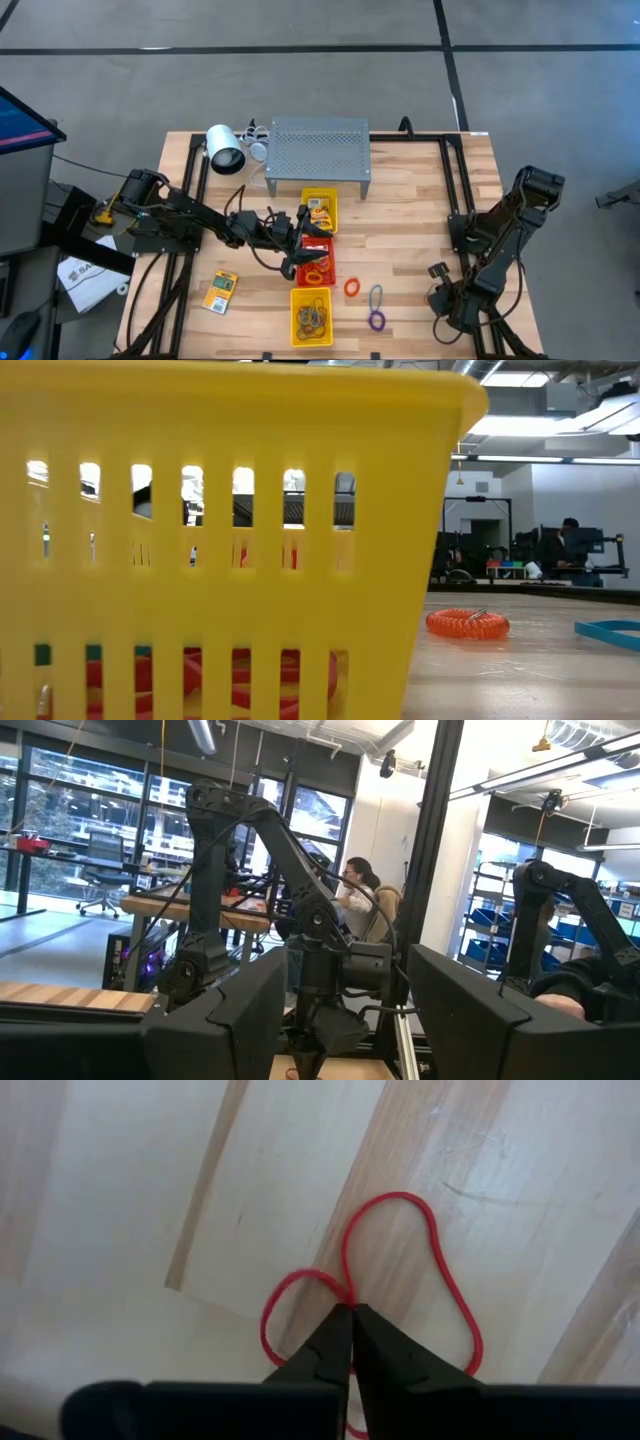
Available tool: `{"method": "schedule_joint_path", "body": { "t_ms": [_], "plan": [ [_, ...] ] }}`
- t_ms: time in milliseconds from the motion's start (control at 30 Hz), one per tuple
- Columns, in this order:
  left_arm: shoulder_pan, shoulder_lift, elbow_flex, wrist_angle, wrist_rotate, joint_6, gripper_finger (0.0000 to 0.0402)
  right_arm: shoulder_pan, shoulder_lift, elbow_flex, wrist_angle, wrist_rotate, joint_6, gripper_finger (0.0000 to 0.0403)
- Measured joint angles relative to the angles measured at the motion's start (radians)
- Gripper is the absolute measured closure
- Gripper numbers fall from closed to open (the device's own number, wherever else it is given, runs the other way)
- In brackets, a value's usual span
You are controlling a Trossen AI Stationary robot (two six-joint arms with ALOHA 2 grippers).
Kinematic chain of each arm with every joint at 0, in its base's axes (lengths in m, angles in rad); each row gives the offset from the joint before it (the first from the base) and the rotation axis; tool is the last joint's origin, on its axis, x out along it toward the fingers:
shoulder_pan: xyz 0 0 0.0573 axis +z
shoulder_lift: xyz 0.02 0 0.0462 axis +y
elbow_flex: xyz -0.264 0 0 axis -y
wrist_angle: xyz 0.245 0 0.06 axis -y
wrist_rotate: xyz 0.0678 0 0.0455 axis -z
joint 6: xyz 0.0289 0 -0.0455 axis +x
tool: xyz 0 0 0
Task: Pick & Place Office Desk Supplies
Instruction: Put the red rubber band into the bottom yellow bin
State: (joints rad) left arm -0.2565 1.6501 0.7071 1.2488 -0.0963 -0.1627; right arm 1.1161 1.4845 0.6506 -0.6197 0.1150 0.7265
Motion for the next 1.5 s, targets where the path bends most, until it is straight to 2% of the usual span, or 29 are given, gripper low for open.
{"method": "schedule_joint_path", "body": {
  "t_ms": [267, 467, 967, 1233, 1367, 1500],
  "plan": [
    [0.0, 0.0, 0.0, 0.0, 0.0, 0.0, 0.0197, -0.022, -0.042, 0.004, -0.016, 0.011, -0.014, 0.0402],
    [0.0, 0.0, 0.0, 0.0, 0.0, 0.0, 0.0197, -0.044, -0.152, 0.012, -0.048, 0.037, -0.016, 0.0402],
    [0.0, 0.0, 0.0, -0.015, 0.0, 0.0, 0.0197, -0.059, -0.4, 0.014, -0.044, 0.181, -0.05, 0.0403],
    [0.0, 0.0, 0.0, -0.022, 0.0, -0.003, 0.0197, -0.105, -0.439, 0.015, -0.016, 0.211, -0.125, 0.0403],
    [-0.001, 0.0, 0.0, -0.055, 0.0, -0.026, 0.0197, -0.149, -0.439, 0.015, 0.051, 0.223, -0.215, 0.0403],
    [-0.001, 0.0, 0.0, -0.076, 0.0, -0.047, 0.0197, -0.189, -0.439, 0.016, 0.054, 0.207, -0.263, 0.0403]
  ]
}}
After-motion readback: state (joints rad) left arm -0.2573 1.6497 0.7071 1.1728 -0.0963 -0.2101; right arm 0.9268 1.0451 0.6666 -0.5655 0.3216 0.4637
